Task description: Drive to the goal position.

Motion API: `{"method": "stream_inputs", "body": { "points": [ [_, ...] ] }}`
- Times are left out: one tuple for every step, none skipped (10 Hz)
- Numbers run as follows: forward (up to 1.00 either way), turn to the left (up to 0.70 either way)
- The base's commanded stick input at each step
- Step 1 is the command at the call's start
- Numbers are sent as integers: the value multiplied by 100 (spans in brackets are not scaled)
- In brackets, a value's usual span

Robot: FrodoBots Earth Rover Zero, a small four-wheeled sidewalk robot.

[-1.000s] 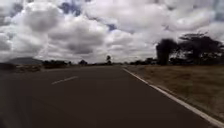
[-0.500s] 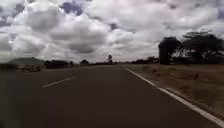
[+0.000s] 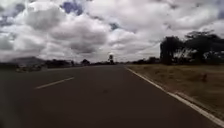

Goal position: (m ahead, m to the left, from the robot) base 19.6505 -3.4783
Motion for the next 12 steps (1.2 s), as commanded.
{"method": "stream_inputs", "body": {
  "points": [
    [84,0],
    [84,0],
    [84,0],
    [84,0],
    [84,0],
    [84,0],
    [84,0],
    [84,0],
    [84,0],
    [84,0],
    [84,0],
    [84,0]
  ]
}}
